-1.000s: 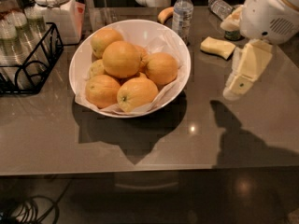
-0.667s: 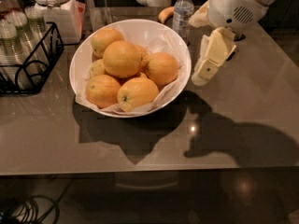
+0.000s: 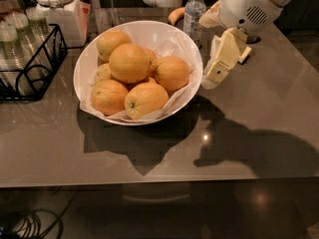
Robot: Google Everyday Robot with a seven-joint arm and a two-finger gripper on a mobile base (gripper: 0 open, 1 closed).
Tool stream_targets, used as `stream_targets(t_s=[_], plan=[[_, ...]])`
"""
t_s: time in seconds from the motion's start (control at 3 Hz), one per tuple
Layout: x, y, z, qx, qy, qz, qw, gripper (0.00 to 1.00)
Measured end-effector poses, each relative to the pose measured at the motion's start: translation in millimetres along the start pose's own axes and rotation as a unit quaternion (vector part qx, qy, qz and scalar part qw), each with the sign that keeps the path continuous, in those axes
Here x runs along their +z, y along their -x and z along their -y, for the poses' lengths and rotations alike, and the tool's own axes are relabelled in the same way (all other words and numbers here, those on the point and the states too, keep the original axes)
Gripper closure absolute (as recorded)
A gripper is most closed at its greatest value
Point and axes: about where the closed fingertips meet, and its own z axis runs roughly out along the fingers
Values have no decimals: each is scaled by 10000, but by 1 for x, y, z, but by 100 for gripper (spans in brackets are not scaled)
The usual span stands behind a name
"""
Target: Pick orange from white bowl
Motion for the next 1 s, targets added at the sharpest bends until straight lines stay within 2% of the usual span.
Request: stream_targets(t_s=[0.33, 0.67, 1.0], plan=[[29, 19, -1, -9, 260, 586, 9979, 0], [59, 60, 1, -244, 666, 1065, 9918, 0], [61, 63, 2, -255, 693, 1087, 9913, 0]])
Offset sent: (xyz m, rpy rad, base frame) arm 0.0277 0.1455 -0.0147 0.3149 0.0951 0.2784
